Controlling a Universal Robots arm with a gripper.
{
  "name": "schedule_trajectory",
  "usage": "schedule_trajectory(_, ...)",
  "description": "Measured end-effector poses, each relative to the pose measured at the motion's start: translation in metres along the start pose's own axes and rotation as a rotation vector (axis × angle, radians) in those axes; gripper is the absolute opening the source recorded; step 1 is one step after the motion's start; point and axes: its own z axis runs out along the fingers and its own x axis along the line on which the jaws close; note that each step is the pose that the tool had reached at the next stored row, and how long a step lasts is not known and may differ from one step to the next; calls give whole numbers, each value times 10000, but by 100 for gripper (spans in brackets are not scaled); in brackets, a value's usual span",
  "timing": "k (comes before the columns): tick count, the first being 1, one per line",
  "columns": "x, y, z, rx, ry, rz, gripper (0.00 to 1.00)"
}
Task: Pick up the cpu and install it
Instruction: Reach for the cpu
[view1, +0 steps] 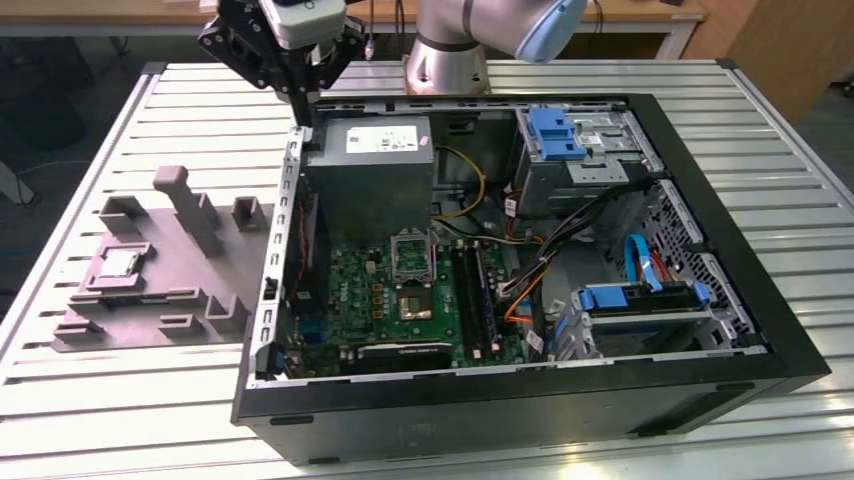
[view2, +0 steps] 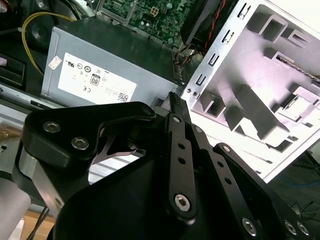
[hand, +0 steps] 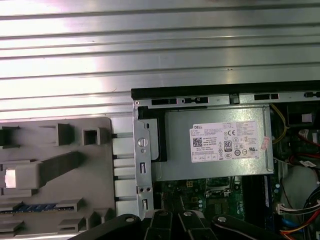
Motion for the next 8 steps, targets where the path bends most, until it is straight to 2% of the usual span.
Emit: schedule_trajectory(8, 74, -5, 0, -1, -1, 0, 11)
